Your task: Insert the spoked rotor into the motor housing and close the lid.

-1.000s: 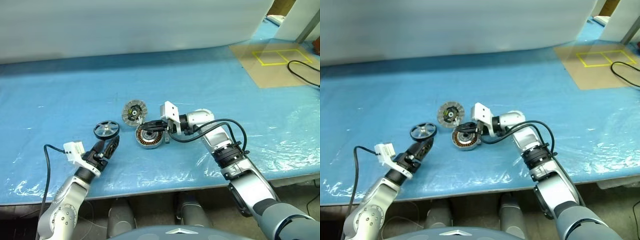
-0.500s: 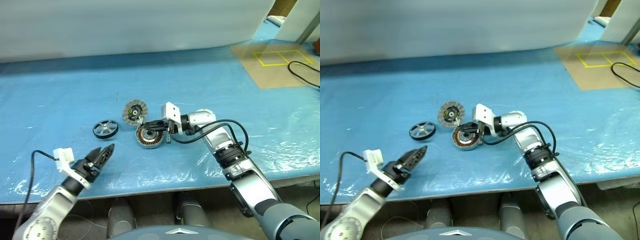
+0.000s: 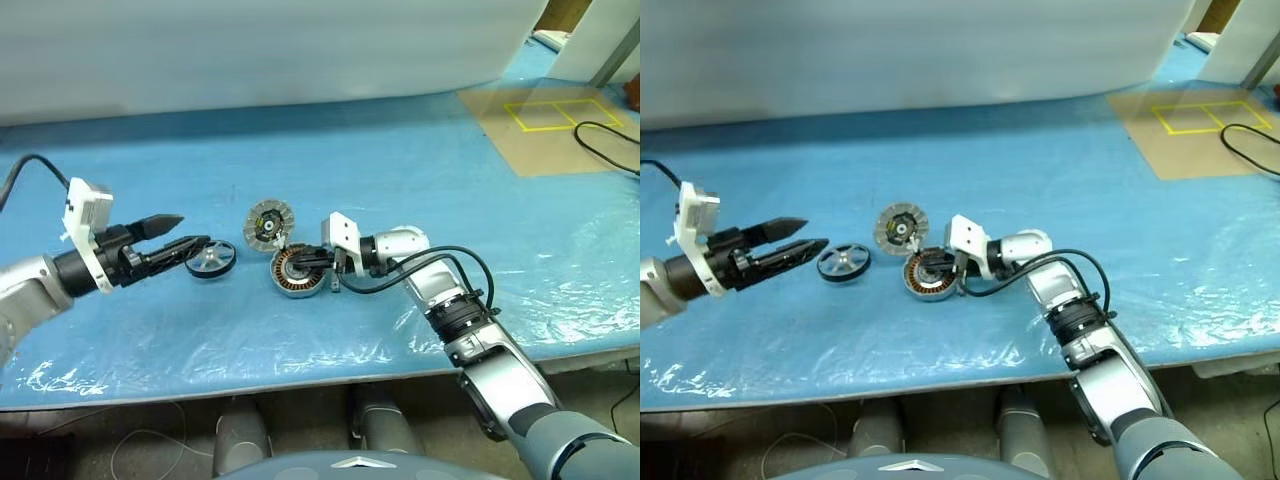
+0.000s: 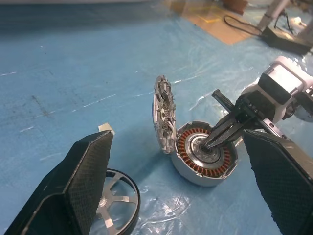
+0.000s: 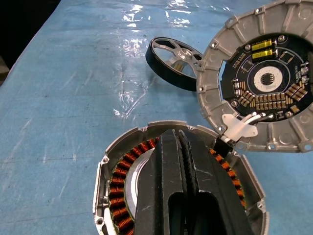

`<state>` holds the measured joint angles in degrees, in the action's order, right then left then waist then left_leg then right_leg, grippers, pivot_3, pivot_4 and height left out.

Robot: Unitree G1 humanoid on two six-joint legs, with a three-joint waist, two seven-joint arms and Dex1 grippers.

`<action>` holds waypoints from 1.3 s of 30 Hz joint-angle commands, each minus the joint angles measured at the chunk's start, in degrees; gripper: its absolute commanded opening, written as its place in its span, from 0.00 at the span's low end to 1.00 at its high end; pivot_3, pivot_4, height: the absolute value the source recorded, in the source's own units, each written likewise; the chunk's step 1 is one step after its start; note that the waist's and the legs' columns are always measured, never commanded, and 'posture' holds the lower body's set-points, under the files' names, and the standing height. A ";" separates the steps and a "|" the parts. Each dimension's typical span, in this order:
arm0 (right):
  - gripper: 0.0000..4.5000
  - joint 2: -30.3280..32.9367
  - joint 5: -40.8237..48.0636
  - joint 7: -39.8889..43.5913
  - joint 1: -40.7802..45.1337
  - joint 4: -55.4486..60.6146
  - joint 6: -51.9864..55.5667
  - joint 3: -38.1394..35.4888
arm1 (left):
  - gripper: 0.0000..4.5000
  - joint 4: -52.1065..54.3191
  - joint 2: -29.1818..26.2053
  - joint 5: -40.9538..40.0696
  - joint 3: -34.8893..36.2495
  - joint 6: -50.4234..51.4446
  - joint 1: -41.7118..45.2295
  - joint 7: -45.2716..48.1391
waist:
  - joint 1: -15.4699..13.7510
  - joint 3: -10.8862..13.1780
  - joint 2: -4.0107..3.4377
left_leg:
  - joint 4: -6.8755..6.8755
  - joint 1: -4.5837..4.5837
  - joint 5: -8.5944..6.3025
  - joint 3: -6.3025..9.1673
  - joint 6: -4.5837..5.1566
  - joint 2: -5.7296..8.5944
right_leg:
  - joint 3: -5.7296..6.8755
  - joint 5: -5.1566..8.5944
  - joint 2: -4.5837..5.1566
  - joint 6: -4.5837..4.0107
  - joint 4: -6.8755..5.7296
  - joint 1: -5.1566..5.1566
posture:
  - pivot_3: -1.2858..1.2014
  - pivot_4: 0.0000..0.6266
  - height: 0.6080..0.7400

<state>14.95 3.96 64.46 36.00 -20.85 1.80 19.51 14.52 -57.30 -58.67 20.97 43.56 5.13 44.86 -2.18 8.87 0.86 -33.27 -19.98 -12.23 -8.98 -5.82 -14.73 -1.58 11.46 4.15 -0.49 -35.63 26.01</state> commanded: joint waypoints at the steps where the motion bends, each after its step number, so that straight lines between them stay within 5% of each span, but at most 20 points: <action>1: 0.01 -0.34 1.05 -1.34 -1.44 5.30 1.96 -0.44 | 1.00 -6.44 -4.17 6.56 -4.29 -0.89 4.39 7.44 | -0.06 0.00 0.00 | 0.00 0.00 0.00 0.02 0.00 -0.01 | 0.02 0.00 0.00 0.00 -0.01 0.00 | 0.52 0.24 1.00; 10: 0.01 -1.77 1.50 -3.86 -3.68 10.25 4.75 0.03 | 1.00 -22.21 -7.72 22.19 -17.50 -9.46 18.65 27.93 | -0.27 -0.01 0.03 | -0.04 0.04 0.00 0.07 -0.02 0.04 | 0.02 0.00 0.05 -0.01 -0.07 -0.05 | 0.52 0.24 1.00; 22: 0.01 -4.46 1.43 -6.12 -3.42 10.17 4.83 1.01 | 1.00 -44.31 -2.21 41.36 -31.10 -22.34 38.06 44.26 | -0.63 -0.03 0.06 | -0.05 0.02 0.01 0.21 -0.04 0.08 | 0.08 -0.01 0.08 0.00 -0.07 -0.14 | 0.52 0.24 1.00; 39: 0.01 -4.64 1.54 -8.92 -4.62 11.23 4.94 0.56 | 1.00 -70.52 8.46 53.47 -43.81 -38.74 54.75 47.64 | -0.92 -0.02 0.07 | 0.00 -0.05 0.00 0.34 -0.07 0.10 | 0.09 -0.03 0.08 0.02 -0.06 -0.19 | 0.52 0.24 1.00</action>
<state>10.64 4.54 55.91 31.46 -12.44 7.21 20.73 -54.98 -48.70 -5.90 -22.84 6.15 58.00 92.22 -3.10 8.85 0.92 -33.27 -20.03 -12.22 -8.63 -5.88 -14.63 -1.49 11.43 4.23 -0.47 -35.69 25.81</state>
